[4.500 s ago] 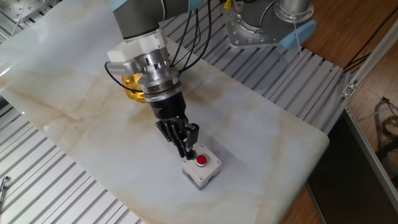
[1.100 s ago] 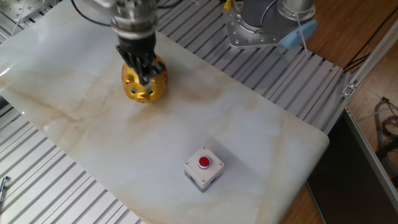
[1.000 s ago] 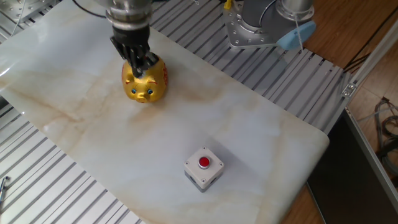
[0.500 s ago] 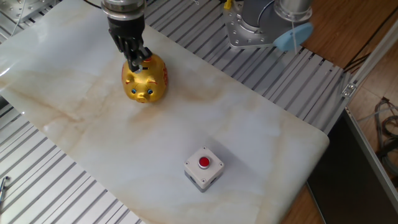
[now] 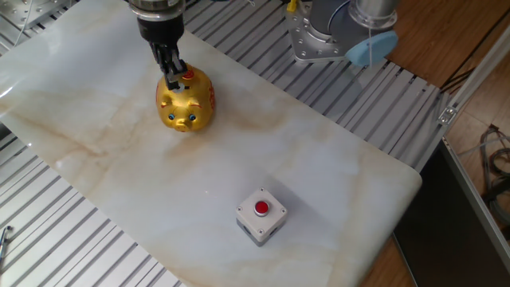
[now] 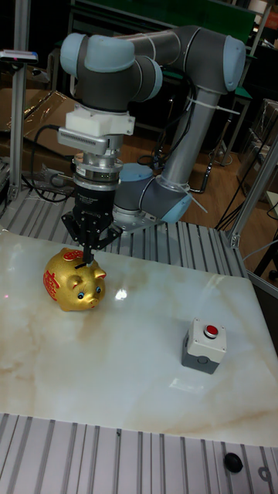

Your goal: Drop coins into a piggy bank

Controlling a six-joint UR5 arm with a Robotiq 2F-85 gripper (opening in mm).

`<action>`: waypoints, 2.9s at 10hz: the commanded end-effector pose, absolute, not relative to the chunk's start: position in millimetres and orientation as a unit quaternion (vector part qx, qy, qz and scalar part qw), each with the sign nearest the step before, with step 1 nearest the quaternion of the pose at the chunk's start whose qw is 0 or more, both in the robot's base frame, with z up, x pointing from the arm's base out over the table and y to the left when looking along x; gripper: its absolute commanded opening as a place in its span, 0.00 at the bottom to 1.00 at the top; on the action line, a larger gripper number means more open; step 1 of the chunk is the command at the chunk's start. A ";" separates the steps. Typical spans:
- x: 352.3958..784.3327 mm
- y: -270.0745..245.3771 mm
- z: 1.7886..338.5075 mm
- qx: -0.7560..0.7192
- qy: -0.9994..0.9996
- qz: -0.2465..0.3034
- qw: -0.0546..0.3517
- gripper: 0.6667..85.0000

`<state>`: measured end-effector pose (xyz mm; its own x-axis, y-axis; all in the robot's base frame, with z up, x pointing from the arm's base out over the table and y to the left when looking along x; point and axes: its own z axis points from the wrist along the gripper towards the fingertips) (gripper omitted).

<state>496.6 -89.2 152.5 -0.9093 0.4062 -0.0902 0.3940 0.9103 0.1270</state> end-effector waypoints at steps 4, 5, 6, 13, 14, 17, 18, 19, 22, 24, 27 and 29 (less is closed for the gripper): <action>473.1 -97.4 145.9 0.228 0.972 0.043 0.018 0.00; 477.8 -89.2 152.3 0.228 0.973 0.044 0.015 0.00; 480.6 -88.4 152.5 0.225 0.973 0.046 0.020 0.00; 490.1 -107.3 150.7 0.251 0.966 0.043 0.051 0.00; 486.4 -112.5 148.3 0.254 0.965 0.045 0.049 0.00; 483.1 -106.9 147.5 0.264 0.963 0.047 0.039 0.00; 482.8 -105.4 148.4 0.266 0.962 0.047 0.038 0.00; 483.1 -106.3 148.0 0.268 0.962 0.045 0.038 0.00; 479.4 -109.2 146.0 0.276 0.960 0.042 0.032 0.00; 477.2 -109.6 144.5 0.276 0.960 0.041 0.027 0.00; 478.2 -108.0 144.0 0.276 0.960 0.040 0.027 0.00; 482.4 -102.8 144.8 0.276 0.960 0.037 0.028 0.00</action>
